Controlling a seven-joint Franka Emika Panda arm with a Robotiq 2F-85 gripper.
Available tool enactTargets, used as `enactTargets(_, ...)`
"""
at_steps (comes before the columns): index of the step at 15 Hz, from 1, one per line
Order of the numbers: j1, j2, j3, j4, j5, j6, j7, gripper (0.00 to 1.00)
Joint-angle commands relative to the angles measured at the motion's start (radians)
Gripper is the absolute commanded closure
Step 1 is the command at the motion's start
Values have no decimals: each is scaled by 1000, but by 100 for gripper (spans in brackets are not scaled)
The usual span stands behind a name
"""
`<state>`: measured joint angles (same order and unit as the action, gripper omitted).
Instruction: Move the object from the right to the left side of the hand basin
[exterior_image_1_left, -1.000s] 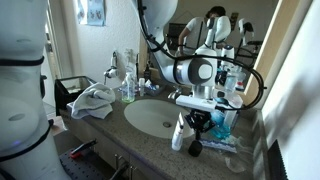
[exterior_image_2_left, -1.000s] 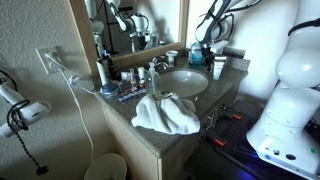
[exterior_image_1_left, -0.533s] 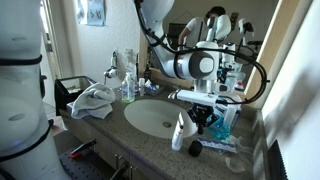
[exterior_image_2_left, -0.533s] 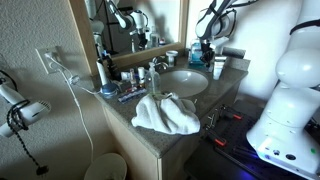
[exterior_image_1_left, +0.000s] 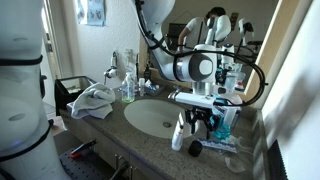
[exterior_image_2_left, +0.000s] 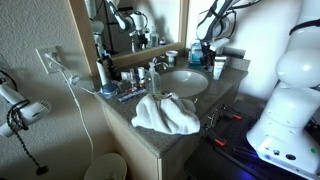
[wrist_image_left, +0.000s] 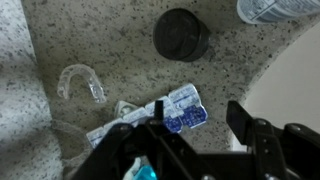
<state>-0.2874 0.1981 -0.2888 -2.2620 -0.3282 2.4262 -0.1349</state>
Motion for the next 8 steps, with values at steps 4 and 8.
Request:
enactTargets(4,23,17,-16,-27,-85,55,108,0)
enactTargets(8,38,40,-30,-25,-157,87,189,0)
